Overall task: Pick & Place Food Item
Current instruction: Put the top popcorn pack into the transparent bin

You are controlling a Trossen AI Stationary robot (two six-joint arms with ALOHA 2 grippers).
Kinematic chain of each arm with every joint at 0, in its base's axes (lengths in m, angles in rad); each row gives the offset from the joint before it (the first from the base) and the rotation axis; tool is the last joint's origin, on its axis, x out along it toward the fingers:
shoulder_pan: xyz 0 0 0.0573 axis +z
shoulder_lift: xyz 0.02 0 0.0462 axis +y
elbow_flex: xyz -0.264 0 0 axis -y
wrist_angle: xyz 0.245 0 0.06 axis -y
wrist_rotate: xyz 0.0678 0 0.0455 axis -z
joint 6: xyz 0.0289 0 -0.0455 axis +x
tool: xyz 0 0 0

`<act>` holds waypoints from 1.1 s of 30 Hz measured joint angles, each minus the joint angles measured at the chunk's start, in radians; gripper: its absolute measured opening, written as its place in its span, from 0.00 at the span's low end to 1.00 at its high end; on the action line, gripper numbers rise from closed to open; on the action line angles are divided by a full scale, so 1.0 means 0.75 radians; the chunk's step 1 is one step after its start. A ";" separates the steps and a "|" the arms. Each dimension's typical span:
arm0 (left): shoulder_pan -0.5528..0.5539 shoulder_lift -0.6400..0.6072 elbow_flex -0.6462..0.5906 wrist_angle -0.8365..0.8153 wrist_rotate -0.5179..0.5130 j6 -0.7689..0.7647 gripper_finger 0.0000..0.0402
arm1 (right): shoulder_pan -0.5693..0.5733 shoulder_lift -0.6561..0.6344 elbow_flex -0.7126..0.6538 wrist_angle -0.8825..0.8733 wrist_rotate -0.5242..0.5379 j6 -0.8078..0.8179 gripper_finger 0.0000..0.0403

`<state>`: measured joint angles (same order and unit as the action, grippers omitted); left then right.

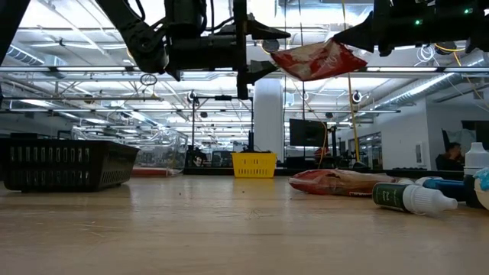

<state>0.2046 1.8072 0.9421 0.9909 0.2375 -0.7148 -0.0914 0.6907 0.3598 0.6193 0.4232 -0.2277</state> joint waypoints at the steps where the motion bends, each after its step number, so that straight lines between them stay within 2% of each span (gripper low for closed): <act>1: -0.003 0.000 0.000 0.000 0.001 0.007 0.61 | 0.000 0.000 0.000 0.000 0.000 0.000 0.00; 5: -0.006 0.000 0.000 -0.001 0.007 0.010 0.60 | 0.000 0.000 0.000 0.001 0.000 0.003 0.00; 8: -0.005 0.000 0.000 -0.007 0.006 0.017 0.56 | 0.000 0.000 0.000 0.001 0.000 0.003 0.00; 17: -0.005 0.000 0.000 -0.042 0.021 0.007 0.25 | 0.000 0.000 0.000 0.001 0.001 0.003 0.00; 25: -0.002 0.000 0.000 -0.064 0.020 0.012 0.04 | 0.000 -0.001 0.000 0.000 0.000 0.004 0.00; 28: 0.015 0.000 0.000 -0.072 0.043 -0.007 0.02 | 0.000 0.000 0.000 -0.008 0.000 0.008 0.00; 33: 0.066 -0.027 -0.001 -0.108 0.160 -0.076 0.02 | 0.000 -0.001 0.000 -0.018 -0.001 0.003 0.00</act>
<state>0.2538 1.7866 0.9417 0.9101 0.3577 -0.7715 -0.0914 0.6903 0.3599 0.6055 0.4224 -0.2256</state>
